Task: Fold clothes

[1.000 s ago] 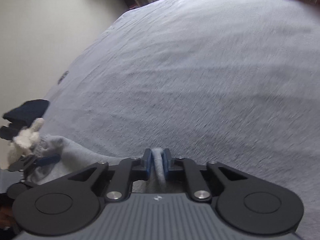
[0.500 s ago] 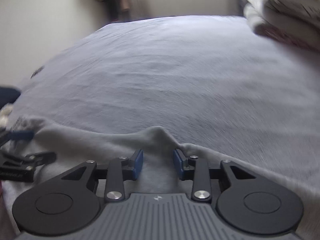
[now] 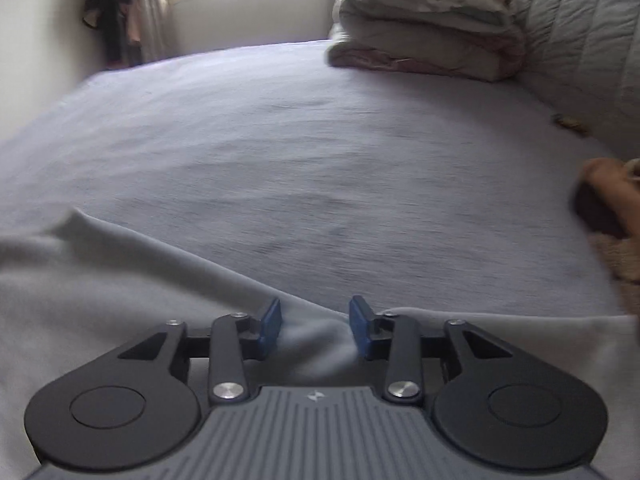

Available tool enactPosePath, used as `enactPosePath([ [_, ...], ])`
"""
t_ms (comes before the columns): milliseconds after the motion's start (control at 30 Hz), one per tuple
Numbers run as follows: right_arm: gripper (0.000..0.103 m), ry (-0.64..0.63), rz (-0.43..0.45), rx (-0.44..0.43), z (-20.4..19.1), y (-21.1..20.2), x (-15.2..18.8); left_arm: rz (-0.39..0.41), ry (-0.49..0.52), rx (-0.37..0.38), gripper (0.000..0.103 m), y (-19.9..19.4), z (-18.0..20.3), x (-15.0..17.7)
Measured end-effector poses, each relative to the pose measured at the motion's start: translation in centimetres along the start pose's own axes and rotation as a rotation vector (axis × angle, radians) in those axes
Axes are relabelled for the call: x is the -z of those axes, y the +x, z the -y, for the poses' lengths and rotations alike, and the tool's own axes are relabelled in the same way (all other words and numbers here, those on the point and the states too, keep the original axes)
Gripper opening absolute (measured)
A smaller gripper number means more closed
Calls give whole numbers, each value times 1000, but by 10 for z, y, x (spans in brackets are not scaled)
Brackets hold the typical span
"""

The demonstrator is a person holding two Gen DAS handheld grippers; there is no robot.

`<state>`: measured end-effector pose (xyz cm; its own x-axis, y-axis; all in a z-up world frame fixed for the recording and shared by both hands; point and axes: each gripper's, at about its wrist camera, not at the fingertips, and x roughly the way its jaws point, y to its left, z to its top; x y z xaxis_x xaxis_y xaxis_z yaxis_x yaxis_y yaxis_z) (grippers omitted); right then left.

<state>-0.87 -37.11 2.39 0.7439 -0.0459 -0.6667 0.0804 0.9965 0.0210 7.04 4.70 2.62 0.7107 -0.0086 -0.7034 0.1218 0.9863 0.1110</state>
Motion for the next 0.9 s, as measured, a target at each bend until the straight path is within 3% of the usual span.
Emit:
enactPosePath([
  [100, 45, 26, 10, 57, 32, -4, 5, 4, 5, 2, 96, 0, 0, 1],
  [167, 56, 43, 11, 108, 57, -8, 12, 5, 4, 5, 96, 0, -1, 1],
  [267, 55, 62, 21, 81, 88, -16, 24, 6, -3, 11, 96, -1, -3, 2],
  [400, 52, 119, 40, 207, 111, -27, 26, 12, -5, 12, 96, -2, -4, 3],
  [500, 53, 123, 46, 266, 98, -38, 17, 22, -23, 0, 96, -5, -1, 3],
  [567, 56, 53, 89, 220, 65, -51, 11, 23, -33, 8, 96, -8, 2, 2],
  [667, 63, -12, 116, 76, 2, -63, 9, 37, -40, 48, 96, -20, 7, 3],
  [800, 69, -102, 79, -138, -82, -62, 26, 59, -23, 87, 96, -40, 15, 13],
  [900, 69, -187, 22, -244, -136, -57, 42, 64, -9, 159, 96, -58, 24, 27],
])
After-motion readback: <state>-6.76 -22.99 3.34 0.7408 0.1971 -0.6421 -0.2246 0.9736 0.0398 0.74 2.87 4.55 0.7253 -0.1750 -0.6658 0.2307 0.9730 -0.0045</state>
